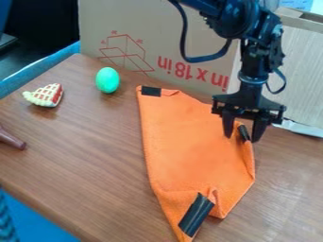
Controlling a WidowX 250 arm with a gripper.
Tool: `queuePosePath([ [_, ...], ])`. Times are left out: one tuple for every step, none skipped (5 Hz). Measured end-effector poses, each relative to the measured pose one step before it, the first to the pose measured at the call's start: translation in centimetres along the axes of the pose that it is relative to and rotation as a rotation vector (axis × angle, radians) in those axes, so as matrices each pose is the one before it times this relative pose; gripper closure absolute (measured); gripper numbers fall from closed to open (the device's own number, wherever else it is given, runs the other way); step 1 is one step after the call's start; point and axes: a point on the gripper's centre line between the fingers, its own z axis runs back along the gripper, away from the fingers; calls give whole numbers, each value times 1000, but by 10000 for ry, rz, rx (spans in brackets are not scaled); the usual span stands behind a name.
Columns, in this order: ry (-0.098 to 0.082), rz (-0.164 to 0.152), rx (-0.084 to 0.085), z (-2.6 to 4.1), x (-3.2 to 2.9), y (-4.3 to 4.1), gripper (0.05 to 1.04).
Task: Fold the cloth from bottom left to top right
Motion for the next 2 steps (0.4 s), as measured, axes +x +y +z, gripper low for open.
queuePosePath([
  [-26, -1846, -955, 2161, -79, 870, 97],
  [-249, -2565, -1269, 3188, -1043, 1194, 83],
])
